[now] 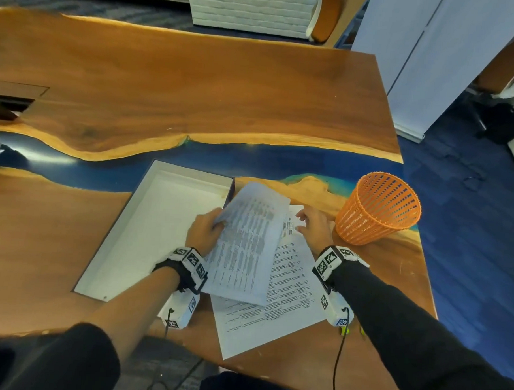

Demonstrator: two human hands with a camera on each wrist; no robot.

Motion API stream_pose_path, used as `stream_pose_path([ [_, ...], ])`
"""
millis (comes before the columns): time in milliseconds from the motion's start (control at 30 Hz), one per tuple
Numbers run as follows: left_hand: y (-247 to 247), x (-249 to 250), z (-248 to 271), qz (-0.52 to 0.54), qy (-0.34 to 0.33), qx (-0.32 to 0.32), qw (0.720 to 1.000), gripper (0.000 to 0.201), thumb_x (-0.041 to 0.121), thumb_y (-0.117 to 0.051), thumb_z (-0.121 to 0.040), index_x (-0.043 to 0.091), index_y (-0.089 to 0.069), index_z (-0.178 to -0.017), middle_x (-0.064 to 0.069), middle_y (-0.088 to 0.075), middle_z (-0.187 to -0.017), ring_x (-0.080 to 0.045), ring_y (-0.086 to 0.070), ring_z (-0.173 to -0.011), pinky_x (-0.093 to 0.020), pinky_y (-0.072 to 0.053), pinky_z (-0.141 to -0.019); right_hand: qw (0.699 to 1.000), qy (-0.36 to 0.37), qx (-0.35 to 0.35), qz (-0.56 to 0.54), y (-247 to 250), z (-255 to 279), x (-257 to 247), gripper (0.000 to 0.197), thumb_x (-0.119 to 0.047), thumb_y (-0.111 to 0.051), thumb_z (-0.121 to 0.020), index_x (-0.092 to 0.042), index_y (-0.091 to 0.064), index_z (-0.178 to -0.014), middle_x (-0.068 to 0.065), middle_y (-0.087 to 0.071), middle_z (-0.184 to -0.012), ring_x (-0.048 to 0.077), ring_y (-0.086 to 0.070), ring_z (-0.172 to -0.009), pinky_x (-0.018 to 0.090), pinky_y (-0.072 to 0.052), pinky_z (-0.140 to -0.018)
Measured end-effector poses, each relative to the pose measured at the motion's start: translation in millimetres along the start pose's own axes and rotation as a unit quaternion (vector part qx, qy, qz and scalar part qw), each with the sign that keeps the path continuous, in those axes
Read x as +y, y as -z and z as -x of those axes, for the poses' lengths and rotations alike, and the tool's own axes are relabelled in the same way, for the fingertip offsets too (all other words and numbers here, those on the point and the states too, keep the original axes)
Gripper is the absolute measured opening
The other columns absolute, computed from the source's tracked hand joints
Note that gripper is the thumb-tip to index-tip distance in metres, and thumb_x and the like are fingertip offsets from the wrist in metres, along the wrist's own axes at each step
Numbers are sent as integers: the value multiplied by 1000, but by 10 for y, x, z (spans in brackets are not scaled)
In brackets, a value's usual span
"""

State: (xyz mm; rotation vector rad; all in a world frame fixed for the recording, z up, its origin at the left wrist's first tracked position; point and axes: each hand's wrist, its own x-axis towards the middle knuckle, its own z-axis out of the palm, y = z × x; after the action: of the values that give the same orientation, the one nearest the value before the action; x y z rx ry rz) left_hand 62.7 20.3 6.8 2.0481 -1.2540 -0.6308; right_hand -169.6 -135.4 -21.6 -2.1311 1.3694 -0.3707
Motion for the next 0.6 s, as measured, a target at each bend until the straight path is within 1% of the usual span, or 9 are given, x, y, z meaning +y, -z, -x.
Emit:
stream_pose_path([
  [67,146,-10,-128,2,11,11,1000,15,16,-55,-93,5,-63,-101,-13,-69,-93,-28,-64,-82,-39,-53,-75,998,-22,-42,51,-21,16,66,36,-8,-74,-75,-16,-60,-107,3,-60,-110,21,-55,-107,49,-37,-98],
  [100,209,-21,-183,5,15,16,1000,16,17,-55,-94,7,-62,-104,-12,-69,-96,-28,-65,-85,-41,-54,-78,995,-32,-67,73,-32,33,89,41,-10,-74,-75,-16,-58,-112,3,-58,-116,22,-53,-114,51,-33,-101],
  [167,303,-59,-276,10,22,22,999,18,20,-54,-94,12,-62,-108,-11,-70,-99,-30,-66,-88,-46,-54,-81,985,-44,-116,119,-46,66,117,53,-14,-76,-74,-17,-52,-121,2,-52,-128,22,-45,-123,49,-28,-104],
  [267,364,-116,-358,15,33,21,999,21,24,-54,-94,15,-62,-111,-9,-70,-103,-29,-67,-92,-49,-55,-83,967,-37,-181,175,-59,77,120,72,-21,-81,-68,-20,-44,-130,1,-42,-137,22,-37,-129,48,-25,-104],
  [300,366,-131,-377,17,33,21,999,22,24,-54,-94,15,-62,-112,-9,-70,-104,-29,-67,-93,-49,-55,-84,964,-33,-192,183,-69,71,126,75,-21,-82,-66,-19,-43,-130,0,-41,-137,23,-37,-128,48,-26,-104],
  [367,368,-136,-389,20,34,18,999,23,25,-54,-94,15,-62,-114,-8,-70,-106,-28,-67,-94,-50,-55,-84,960,-19,-196,201,-85,73,131,75,-21,-84,-63,-18,-44,-126,0,-41,-134,22,-36,-125,47,-27,-100],
  [433,357,-136,-395,22,34,17,999,23,24,-53,-94,14,-62,-114,-9,-70,-105,-28,-67,-93,-50,-55,-84,959,-7,-190,210,-106,73,152,72,-20,-85,-62,-17,-45,-121,0,-44,-130,21,-36,-121,42,-26,-95],
  [500,345,-124,-395,19,34,15,999,23,23,-53,-95,13,-62,-114,-10,-70,-105,-28,-67,-92,-50,-55,-84,962,-16,-187,199,-110,78,158,67,-18,-84,-62,-16,-46,-117,1,-50,-124,21,-38,-117,38,-24,-89],
  [600,327,-111,-394,10,27,11,1000,23,22,-52,-95,12,-61,-113,-9,-70,-104,-28,-67,-91,-49,-55,-83,958,-32,-189,215,-112,71,158,56,-20,-83,-64,-18,-50,-109,0,-57,-112,22,-41,-113,43,-26,-93],
])
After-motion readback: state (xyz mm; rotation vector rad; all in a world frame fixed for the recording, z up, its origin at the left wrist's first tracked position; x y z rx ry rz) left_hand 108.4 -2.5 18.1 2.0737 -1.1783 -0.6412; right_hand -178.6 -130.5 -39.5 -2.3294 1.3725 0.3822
